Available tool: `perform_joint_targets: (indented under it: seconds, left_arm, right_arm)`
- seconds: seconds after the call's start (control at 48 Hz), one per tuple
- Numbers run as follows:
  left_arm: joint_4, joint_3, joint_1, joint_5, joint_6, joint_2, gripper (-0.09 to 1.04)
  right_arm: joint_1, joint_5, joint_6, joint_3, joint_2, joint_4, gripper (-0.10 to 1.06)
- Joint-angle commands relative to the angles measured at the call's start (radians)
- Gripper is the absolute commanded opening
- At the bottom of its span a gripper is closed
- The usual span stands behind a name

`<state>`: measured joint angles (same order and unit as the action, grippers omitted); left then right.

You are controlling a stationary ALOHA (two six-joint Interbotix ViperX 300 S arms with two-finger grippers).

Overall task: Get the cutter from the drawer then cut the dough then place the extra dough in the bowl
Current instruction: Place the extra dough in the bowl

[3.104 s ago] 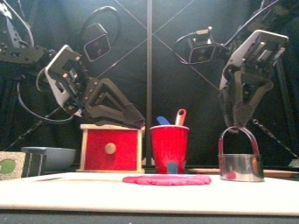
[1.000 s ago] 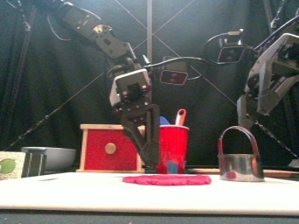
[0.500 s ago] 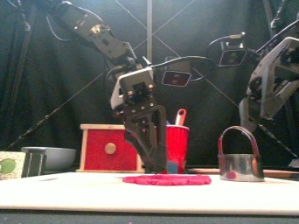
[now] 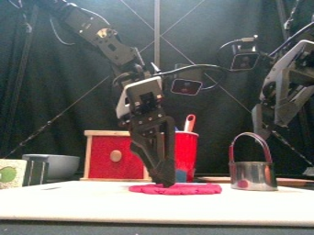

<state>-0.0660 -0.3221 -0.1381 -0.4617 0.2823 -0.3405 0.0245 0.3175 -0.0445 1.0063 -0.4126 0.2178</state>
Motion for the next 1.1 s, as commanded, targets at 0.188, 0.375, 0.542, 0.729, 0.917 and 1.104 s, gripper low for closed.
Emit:
perform_joint_targets:
  seconds: [0.188,0.375,0.542,0.729,0.917,1.104]
  left_arm:
    - [-0.009,0.017,0.0,0.0,0.002,0.009,0.86]
    - [-0.02,0.021,-0.006,0.0,0.002,0.011,0.86]
    - [-0.025,0.023,-0.008,0.0,0.0,0.009,0.86]
    - [-0.031,0.026,-0.009,-0.017,0.0,0.012,0.86]
    - [-0.037,0.031,-0.008,-0.028,-0.002,0.017,0.76]
    - [-0.038,0.032,-0.009,-0.031,-0.002,0.009,0.67]
  right_arm:
    - [-0.006,-0.008,0.0,-0.009,-0.012,0.002,1.0]
    - [-0.006,-0.008,0.0,-0.008,-0.012,0.002,1.0]
    - [-0.006,-0.006,0.0,-0.006,-0.012,0.003,1.0]
    - [-0.006,-0.006,0.0,-0.005,-0.012,0.002,1.0]
    - [-0.009,-0.006,0.0,-0.005,-0.012,0.003,1.0]
    - [-0.009,-0.008,0.0,-0.005,-0.011,0.003,1.0]
